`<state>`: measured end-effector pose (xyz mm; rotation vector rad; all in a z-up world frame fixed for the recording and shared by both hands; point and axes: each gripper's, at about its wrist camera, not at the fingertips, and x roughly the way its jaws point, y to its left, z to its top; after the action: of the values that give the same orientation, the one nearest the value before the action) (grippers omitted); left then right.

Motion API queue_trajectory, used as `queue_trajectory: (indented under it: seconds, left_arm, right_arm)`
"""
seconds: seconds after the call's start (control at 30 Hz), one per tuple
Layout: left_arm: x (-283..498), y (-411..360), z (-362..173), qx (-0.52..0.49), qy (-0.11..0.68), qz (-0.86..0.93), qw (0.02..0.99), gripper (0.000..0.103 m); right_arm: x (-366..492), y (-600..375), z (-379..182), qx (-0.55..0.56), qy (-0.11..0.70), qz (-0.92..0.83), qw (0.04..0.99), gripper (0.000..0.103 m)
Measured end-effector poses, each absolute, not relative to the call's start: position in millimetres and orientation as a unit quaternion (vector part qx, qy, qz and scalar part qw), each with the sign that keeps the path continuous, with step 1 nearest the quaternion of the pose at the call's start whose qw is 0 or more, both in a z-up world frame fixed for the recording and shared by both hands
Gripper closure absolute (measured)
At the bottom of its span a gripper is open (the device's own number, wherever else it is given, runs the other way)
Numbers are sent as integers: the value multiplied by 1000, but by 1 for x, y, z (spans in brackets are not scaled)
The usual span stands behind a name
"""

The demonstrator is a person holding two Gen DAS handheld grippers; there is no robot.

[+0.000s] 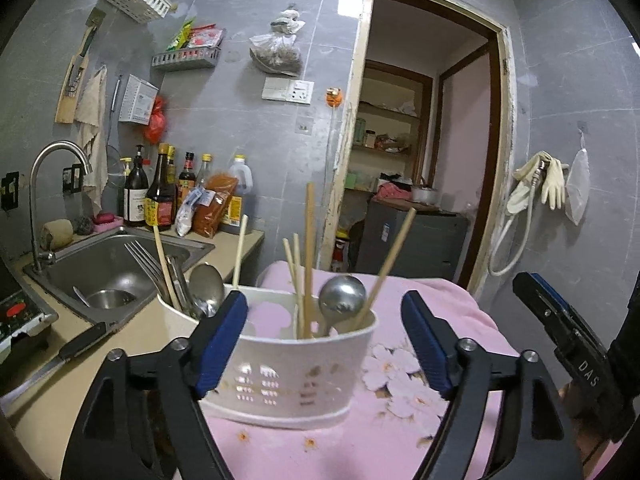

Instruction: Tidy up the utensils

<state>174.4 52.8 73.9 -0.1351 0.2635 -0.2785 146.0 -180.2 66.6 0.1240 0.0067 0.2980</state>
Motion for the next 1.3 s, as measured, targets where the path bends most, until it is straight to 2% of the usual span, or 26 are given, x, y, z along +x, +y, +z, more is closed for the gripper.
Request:
queue_trajectory:
  seconds: [0.07, 0.17, 0.3, 0.47, 0.6, 0.83, 1.3]
  left_arm:
    - [169, 50, 72, -69, 134, -143, 978, 19]
    - [162, 47, 71, -71, 138, -150, 976, 17]
    - [151, 41, 67, -70, 150, -157, 974, 7]
    - [137, 38, 63, -70, 154, -156, 973, 5]
    - [125, 39, 59, -73, 159, -153, 973, 2]
    - [99, 34, 51, -44, 158, -147, 975, 2]
    - [55, 30, 26, -22, 142, -114, 983, 2]
  right_arm:
    - [140, -190, 67, 68, 12, 141, 988, 36]
    - [126, -203, 67, 71, 20, 128, 989, 30]
    - [111, -213, 66, 66, 36, 118, 990, 18]
    - [89, -225, 64, 66, 56, 98, 991, 0]
    - [74, -230, 60, 61, 77, 73, 992, 0]
    - [51, -229, 50, 56, 105, 39, 992, 0]
    - [6, -218, 38, 22, 92, -14, 995, 0]
